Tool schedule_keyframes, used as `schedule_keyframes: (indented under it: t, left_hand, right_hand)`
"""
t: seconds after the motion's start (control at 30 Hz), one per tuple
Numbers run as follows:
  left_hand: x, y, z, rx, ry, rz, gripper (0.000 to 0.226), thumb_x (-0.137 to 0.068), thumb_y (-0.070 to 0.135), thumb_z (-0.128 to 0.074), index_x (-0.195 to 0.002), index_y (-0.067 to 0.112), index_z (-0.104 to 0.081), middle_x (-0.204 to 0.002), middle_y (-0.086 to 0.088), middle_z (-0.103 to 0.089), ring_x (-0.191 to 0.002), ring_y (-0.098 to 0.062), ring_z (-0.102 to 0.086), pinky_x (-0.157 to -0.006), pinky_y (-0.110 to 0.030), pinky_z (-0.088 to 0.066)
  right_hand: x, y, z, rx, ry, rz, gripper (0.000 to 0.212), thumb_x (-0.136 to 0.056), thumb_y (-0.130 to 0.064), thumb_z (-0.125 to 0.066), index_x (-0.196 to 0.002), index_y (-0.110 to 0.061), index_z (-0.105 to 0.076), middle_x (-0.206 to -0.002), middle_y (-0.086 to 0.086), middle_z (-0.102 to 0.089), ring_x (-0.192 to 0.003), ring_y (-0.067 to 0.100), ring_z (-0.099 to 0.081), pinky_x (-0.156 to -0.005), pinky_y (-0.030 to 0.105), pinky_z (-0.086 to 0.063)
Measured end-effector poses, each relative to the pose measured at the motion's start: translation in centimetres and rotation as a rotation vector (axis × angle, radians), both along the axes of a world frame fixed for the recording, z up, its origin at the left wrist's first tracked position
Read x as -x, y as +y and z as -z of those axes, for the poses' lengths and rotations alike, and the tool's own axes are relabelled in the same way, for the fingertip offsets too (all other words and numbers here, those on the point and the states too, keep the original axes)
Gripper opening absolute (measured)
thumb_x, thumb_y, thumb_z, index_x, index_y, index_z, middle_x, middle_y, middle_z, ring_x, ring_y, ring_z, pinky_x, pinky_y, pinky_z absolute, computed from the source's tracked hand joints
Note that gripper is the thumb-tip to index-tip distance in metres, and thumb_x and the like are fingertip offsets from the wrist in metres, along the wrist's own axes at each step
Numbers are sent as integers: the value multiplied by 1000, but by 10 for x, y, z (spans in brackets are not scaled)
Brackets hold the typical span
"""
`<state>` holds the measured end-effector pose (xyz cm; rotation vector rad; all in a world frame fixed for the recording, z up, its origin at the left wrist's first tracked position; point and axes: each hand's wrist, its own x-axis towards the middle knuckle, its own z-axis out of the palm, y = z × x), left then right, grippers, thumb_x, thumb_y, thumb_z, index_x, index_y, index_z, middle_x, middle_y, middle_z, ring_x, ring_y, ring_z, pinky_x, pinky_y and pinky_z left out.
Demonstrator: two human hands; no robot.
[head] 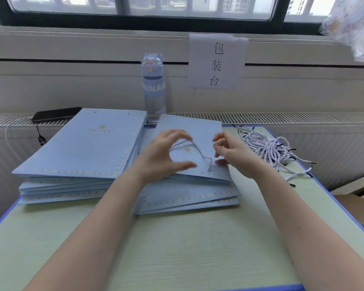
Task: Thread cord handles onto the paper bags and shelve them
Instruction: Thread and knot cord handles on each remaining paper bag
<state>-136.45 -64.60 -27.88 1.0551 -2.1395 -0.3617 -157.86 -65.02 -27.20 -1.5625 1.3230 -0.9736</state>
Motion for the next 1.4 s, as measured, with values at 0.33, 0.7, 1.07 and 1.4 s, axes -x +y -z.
schedule_keyframes:
  t: [0.33,0.7,1.07,1.4]
  left_hand:
    - [-1,-9,20,-4,-286,-31,30,-82,34,-71,-109,21,-72,-102,-3,-72,-94,-23,-65,-83,-35,-49]
    - [8,1,5,215,371,-149,27,-88,27,-59,-102,8,-74,-84,4,-74,-69,5,-58,-59,-12,-41]
    - [33,13,9,39,511,8,64,-84,57,-57,-128,11,-59,-124,-1,-64,-114,-10,-61,-96,-36,-51]
    - [14,6,-8,579,308,-94,52,-85,31,-67,-125,1,-54,-124,-6,-58,-117,-18,-53,-103,-49,-41]
  right_hand:
    - [15,21,-16,53,347,-318,33,-79,-30,-74,-108,-40,-64,-129,-29,-50,-122,-10,-43,-100,20,-34]
    - [13,25,-36,369,145,32,80,-69,-44,-74,-136,-48,-31,-142,-19,-37,-120,0,-47,-96,26,-42]
    - [-50,35,-4,811,123,335,16,-91,-6,-43,-88,-1,-58,-52,-16,-36,-48,4,-40,-46,6,-28]
    - [-21,10,6,1106,501,199,24,-83,0,-57,-103,-1,-71,-94,11,-73,-80,22,-69,-77,19,-46]
